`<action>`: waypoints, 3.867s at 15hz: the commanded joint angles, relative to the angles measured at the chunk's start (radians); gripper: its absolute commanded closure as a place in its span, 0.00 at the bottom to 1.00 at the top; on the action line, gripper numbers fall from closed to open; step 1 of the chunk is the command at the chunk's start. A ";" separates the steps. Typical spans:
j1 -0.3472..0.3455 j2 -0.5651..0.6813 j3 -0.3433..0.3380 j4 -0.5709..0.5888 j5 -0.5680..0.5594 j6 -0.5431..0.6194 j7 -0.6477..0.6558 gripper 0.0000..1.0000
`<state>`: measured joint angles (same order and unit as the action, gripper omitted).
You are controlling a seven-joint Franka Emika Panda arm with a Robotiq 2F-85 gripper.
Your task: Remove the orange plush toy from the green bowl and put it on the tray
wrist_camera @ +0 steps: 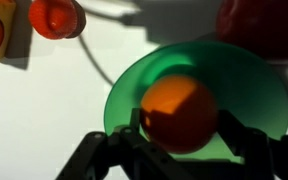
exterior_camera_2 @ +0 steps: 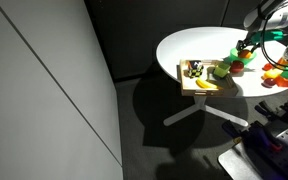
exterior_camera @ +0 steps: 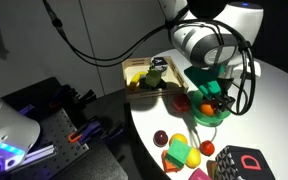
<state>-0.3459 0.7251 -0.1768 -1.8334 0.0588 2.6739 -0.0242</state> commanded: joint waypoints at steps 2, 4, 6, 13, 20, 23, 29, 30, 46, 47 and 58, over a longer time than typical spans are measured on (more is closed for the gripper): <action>-0.011 -0.114 0.023 -0.023 0.032 -0.134 -0.016 0.48; -0.005 -0.154 0.032 -0.027 0.045 -0.193 -0.015 0.48; 0.003 -0.185 0.044 -0.030 0.065 -0.238 -0.010 0.48; 0.077 -0.231 0.074 -0.063 0.112 -0.254 0.026 0.48; 0.162 -0.247 0.097 -0.115 0.103 -0.232 0.060 0.48; 0.191 -0.239 0.096 -0.141 0.093 -0.173 0.068 0.48; 0.210 -0.221 0.095 -0.200 0.090 -0.070 0.068 0.48; 0.211 -0.217 0.094 -0.209 0.088 -0.051 0.068 0.48; 0.173 -0.271 0.099 -0.265 0.103 -0.040 0.046 0.00; 0.168 -0.284 0.099 -0.265 0.104 -0.061 0.040 0.00; 0.169 -0.435 0.041 -0.265 0.009 -0.345 0.007 0.00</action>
<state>-0.1748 0.3529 -0.1247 -2.0794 0.1010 2.4024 0.0111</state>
